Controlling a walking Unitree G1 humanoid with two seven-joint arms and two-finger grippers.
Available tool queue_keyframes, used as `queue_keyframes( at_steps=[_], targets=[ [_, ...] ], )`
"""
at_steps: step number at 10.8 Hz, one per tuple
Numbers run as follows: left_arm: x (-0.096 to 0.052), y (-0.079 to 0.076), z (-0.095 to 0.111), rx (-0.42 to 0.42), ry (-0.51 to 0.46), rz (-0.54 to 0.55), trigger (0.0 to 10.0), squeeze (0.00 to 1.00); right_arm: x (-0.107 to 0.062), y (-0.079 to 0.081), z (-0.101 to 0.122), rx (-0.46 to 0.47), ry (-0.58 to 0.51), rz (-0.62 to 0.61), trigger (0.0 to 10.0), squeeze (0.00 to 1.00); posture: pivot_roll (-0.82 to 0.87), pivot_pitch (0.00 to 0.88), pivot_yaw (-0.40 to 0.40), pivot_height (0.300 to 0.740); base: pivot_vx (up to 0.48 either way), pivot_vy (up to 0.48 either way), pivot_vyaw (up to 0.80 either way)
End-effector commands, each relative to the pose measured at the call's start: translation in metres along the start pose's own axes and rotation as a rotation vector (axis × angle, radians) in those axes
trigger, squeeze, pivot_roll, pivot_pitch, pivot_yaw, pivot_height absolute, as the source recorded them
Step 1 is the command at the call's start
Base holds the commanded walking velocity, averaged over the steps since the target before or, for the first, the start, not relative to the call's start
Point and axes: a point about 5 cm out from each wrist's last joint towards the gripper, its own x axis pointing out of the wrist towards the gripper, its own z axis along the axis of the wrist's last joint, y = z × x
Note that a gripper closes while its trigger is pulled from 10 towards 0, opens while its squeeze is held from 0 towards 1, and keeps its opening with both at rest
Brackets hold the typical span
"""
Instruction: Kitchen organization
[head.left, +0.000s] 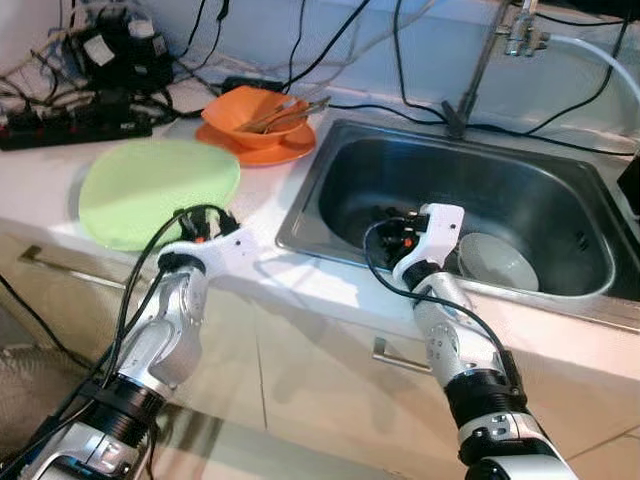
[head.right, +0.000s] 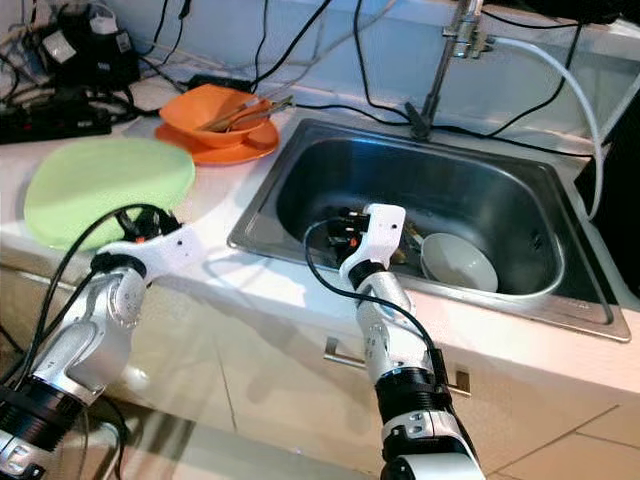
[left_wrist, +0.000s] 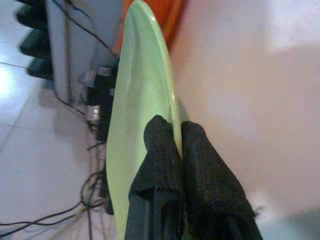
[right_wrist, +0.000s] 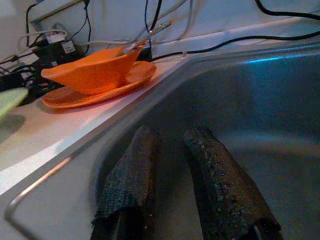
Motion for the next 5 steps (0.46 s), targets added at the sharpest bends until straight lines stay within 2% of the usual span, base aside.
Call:
queue_keyframes(
  at_steps=[1, 3, 5],
  targets=[
    [0.000, 0.044, 0.022, -0.003, -0.106, 0.217, 10.0, 0.00, 0.003, 0.002, 0.002, 0.000, 0.006, 0.014, 10.0, 0.00, 0.24, 0.000, -0.065, 0.740, 0.000, 0.000, 0.00],
    [-0.008, 0.072, 0.050, -0.028, -0.218, 0.306, 10.0, 0.00, 0.005, 0.004, 0.002, 0.001, 0.008, 0.022, 10.0, 0.00, 0.25, 0.000, -0.064, 0.740, 0.000, 0.000, 0.00],
    [-0.013, 0.076, 0.071, -0.035, -0.319, 0.300, 10.0, 0.00, 0.006, 0.005, 0.002, 0.013, 0.006, 0.024, 10.0, 0.00, 0.25, 0.000, -0.062, 0.740, 0.000, 0.000, 0.00]
  ],
)
